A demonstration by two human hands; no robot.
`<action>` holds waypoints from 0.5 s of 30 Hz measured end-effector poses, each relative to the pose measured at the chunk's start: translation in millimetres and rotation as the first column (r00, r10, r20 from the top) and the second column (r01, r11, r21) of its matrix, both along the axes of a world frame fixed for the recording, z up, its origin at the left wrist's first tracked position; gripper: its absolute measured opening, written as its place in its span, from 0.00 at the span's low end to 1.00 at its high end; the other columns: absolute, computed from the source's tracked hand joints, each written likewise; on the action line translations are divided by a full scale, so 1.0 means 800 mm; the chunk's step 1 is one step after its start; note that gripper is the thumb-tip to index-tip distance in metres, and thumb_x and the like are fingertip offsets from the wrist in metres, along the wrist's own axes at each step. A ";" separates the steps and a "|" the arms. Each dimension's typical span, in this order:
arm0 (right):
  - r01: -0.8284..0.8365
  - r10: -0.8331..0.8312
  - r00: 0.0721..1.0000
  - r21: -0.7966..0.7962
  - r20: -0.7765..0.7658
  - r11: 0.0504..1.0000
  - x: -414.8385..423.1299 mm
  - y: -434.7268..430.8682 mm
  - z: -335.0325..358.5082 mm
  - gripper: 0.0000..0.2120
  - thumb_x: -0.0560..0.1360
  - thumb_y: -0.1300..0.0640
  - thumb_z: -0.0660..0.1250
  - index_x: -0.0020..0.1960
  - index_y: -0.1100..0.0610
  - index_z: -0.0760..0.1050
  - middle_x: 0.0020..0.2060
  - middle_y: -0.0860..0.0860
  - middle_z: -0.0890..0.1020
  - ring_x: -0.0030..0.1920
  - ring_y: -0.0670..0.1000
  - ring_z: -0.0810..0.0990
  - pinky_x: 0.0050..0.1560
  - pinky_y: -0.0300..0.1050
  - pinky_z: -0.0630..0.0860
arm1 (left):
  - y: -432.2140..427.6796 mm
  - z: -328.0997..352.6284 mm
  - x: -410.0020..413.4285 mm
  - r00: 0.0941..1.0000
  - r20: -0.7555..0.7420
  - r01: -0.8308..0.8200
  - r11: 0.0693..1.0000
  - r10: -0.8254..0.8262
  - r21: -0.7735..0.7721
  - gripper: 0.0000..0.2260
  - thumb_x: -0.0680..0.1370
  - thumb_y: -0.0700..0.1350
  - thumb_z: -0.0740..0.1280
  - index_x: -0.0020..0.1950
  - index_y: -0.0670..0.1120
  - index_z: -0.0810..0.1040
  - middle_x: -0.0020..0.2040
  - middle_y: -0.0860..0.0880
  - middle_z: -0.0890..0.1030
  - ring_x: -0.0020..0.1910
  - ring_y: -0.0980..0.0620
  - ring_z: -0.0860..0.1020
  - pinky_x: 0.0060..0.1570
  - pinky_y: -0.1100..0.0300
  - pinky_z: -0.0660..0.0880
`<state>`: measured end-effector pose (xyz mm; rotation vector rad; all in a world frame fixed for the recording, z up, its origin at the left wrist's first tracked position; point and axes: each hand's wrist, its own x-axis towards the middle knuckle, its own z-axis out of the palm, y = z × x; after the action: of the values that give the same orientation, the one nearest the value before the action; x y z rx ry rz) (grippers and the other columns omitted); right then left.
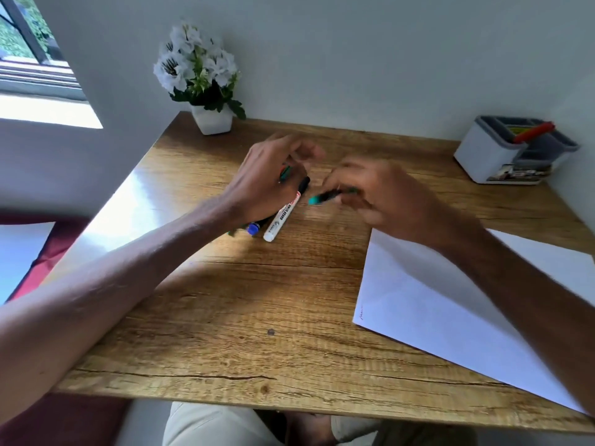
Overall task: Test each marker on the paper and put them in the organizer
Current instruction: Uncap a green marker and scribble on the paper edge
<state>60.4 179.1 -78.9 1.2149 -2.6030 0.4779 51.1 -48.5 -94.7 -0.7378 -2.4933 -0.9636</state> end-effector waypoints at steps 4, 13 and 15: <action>0.089 -0.070 0.995 -0.308 0.072 0.947 0.023 0.018 0.004 0.08 0.75 0.65 0.75 0.54 0.60 0.81 0.49 0.50 0.84 0.47 0.47 0.84 0.46 0.47 0.84 | 0.009 0.002 0.013 0.986 -0.040 0.156 0.984 -0.160 -0.085 0.18 0.80 0.36 0.64 0.69 0.43 0.78 0.64 0.53 0.80 0.61 0.59 0.75 0.57 0.70 0.71; 0.211 -0.003 0.954 -0.665 0.300 0.717 0.034 0.053 -0.001 0.10 0.73 0.69 0.77 0.53 0.67 0.82 0.50 0.58 0.87 0.50 0.54 0.89 0.48 0.48 0.86 | 0.016 -0.019 0.009 0.968 -0.133 0.178 0.954 -0.214 -0.240 0.14 0.86 0.46 0.64 0.68 0.41 0.79 0.58 0.46 0.84 0.52 0.59 0.74 0.50 0.69 0.69; 0.257 -0.114 0.956 -0.589 0.269 0.766 0.027 0.064 -0.004 0.10 0.72 0.65 0.80 0.52 0.64 0.85 0.48 0.52 0.88 0.48 0.50 0.88 0.50 0.47 0.86 | 0.016 -0.017 0.009 0.963 -0.153 0.182 0.954 -0.222 -0.239 0.14 0.86 0.46 0.64 0.67 0.40 0.80 0.56 0.46 0.84 0.51 0.60 0.74 0.50 0.71 0.68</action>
<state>81.9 230.5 -82.4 0.6941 -2.3662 1.3605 58.6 -35.9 -108.1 -1.1186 -2.4251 -0.6525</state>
